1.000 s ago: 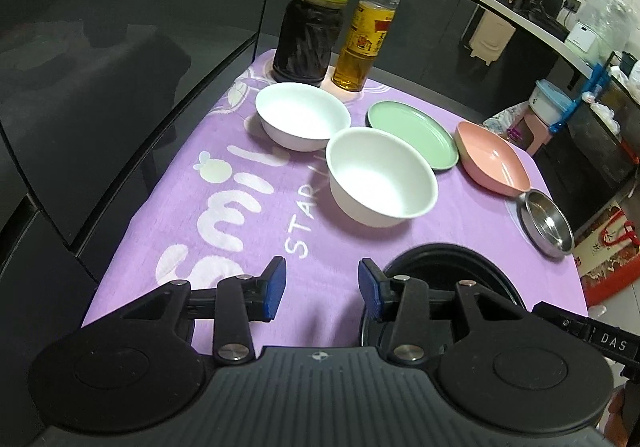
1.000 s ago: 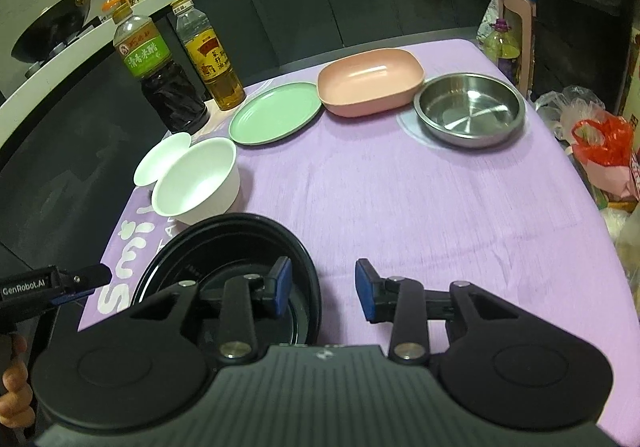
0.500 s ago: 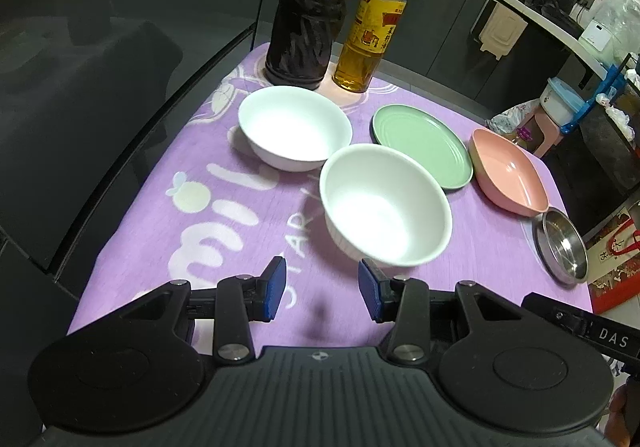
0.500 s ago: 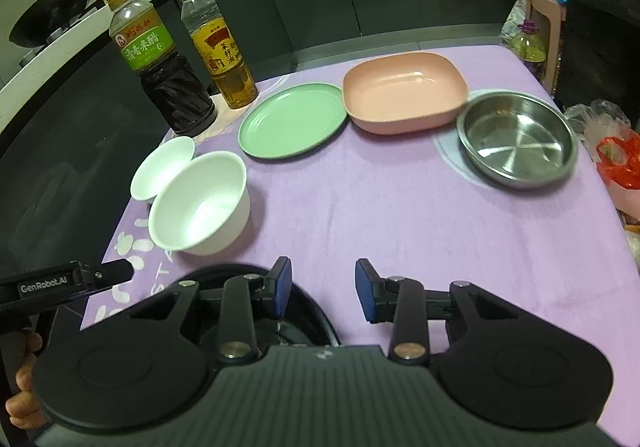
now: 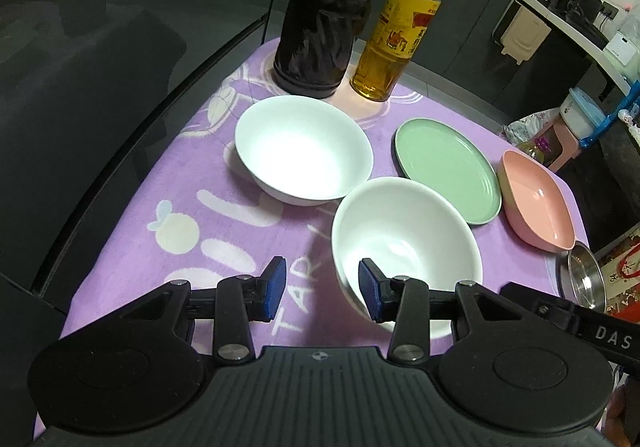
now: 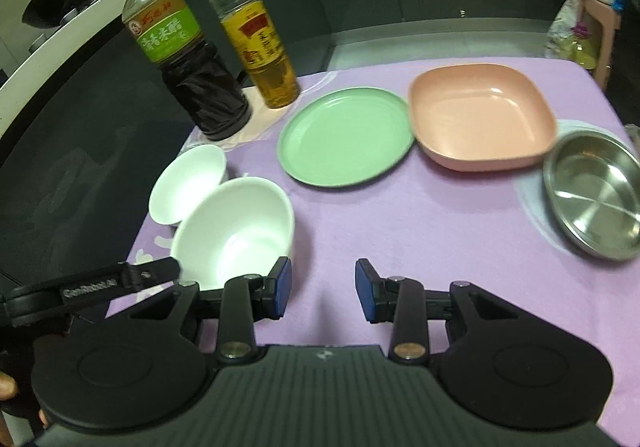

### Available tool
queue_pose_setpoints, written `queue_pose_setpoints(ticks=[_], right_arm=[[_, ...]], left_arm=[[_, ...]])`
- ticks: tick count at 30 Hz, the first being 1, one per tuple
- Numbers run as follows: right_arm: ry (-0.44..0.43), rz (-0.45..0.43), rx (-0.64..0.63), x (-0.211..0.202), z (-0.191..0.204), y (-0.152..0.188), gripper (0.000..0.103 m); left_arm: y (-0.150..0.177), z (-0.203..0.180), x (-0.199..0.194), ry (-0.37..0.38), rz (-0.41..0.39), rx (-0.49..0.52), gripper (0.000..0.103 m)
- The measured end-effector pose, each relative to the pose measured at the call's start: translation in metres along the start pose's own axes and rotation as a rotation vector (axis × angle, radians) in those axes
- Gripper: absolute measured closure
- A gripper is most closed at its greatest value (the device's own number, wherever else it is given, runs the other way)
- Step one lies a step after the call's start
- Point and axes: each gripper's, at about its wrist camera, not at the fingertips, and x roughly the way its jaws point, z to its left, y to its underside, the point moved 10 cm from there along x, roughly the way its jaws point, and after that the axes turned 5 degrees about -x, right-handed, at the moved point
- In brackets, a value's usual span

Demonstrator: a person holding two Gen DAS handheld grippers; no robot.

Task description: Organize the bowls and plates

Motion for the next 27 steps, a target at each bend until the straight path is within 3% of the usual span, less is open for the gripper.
queue_pose_setpoints(ticks=[10,12,13,14,16,19,27], right_arm=[[-0.012,0.079,-0.032,0.04,0.005,-0.005,0.066],[-0.004,0.085,-0.04,0.046,0.004,-0.005,0.066],[-0.002,0.086,-0.051,0.048,0.005,-0.005,0.068],[-0.002,0.085,-0.065,0.05,0.006,-0.004,0.071],[-0.029,0.081,-0.072,0.052,0.01,-0.004,0.096],[0.012,0.038,-0.096,0.044,0.013,-0.006,0.097],[-0.013,-0.045,-0.092,-0.004,0.025,-0.006,0.096]], left_arm=[[0.002,-0.008,0.03,0.018,0.055,0.028,0.067],[0.003,-0.01,0.033,0.036,0.061,0.042,0.072],[0.004,-0.012,0.034,0.047,0.059,0.052,0.082],[0.005,-0.014,0.034,0.059,0.06,0.062,0.085],[0.007,-0.018,0.03,0.067,0.043,0.084,0.09],[0.007,-0.024,0.015,0.076,-0.006,0.114,0.09],[0.008,-0.034,-0.017,0.122,-0.048,0.129,0.09]])
